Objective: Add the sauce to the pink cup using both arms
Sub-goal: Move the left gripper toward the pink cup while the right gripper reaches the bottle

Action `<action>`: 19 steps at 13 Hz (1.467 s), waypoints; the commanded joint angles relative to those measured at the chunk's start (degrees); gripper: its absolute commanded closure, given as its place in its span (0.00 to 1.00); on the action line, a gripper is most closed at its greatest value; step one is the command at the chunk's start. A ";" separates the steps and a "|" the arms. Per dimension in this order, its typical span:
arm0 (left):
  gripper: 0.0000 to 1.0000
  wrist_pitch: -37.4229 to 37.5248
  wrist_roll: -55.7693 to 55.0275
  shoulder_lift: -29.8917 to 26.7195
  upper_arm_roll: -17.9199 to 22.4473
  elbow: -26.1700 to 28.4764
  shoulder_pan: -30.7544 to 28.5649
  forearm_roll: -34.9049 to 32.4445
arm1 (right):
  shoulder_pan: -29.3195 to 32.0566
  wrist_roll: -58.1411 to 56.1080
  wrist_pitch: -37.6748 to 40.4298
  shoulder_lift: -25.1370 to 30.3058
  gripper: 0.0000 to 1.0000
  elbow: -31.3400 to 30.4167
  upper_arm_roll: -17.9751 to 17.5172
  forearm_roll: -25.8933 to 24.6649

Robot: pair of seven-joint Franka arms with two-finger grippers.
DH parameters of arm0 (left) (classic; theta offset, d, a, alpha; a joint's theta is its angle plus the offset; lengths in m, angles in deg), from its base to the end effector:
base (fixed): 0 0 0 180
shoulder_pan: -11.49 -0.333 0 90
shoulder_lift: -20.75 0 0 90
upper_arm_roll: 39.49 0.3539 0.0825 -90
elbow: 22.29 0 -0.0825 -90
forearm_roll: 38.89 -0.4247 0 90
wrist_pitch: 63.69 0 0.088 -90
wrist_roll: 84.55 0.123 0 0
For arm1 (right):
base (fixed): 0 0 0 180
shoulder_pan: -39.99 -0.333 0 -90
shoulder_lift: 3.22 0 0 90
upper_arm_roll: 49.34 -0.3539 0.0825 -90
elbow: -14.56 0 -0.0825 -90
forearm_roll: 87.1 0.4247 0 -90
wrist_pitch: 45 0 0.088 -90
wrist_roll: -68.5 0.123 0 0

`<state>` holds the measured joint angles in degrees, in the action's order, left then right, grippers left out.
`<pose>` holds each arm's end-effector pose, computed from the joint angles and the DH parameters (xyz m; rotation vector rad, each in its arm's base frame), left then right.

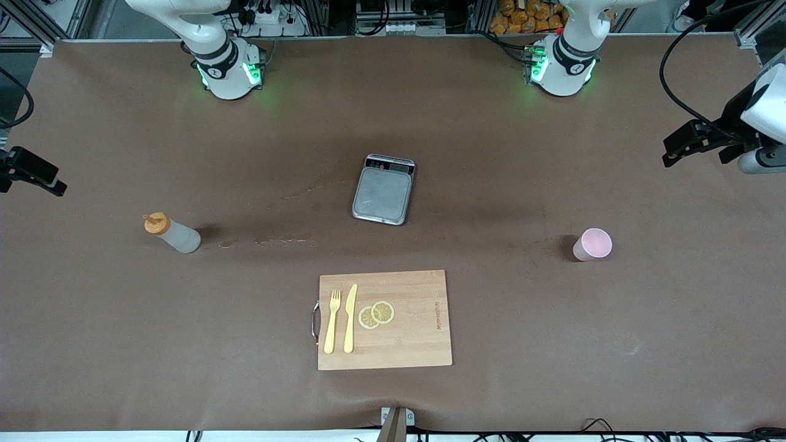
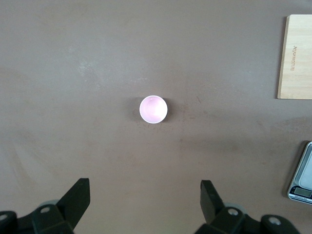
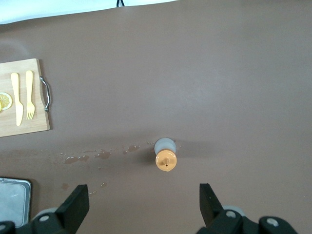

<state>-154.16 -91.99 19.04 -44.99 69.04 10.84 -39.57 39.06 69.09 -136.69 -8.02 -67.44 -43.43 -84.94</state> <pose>0.5839 -0.0490 0.6528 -3.1276 -0.0707 -0.0253 0.6276 -0.0470 0.6701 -3.1093 0.1493 -0.1352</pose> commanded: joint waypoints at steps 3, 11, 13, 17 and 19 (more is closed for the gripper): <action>0.00 1.26 1.90 0.13 0.57 -1.07 -0.14 0.68 | -0.21 -0.41 0.19 0.32 0.00 -0.18 0.33 -0.23; 0.00 -4.51 2.17 7.24 0.75 2.95 -1.72 0.25 | 0.05 -0.32 0.11 -3.37 0.00 -0.01 0.33 -0.31; 0.00 -13.19 2.17 6.99 0.75 10.66 -3.21 0.25 | 0.67 -0.15 0.19 -4.24 0.00 -0.18 0.42 -0.31; 0.00 -29.38 2.17 7.24 0.75 22.55 -4.27 0.25 | 1.63 -0.50 1.51 -11.19 0.00 -0.27 0.34 0.03; 0.00 -36.67 2.17 9.52 0.75 26.42 -4.53 0.25 | 2.34 -0.41 1.77 -15.73 0.00 -0.01 0.42 0.65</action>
<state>-184.97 -90.81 28.22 -44.17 91.49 6.74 -39.57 40.12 69.10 -135.79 -19.88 -68.80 -42.80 -84.97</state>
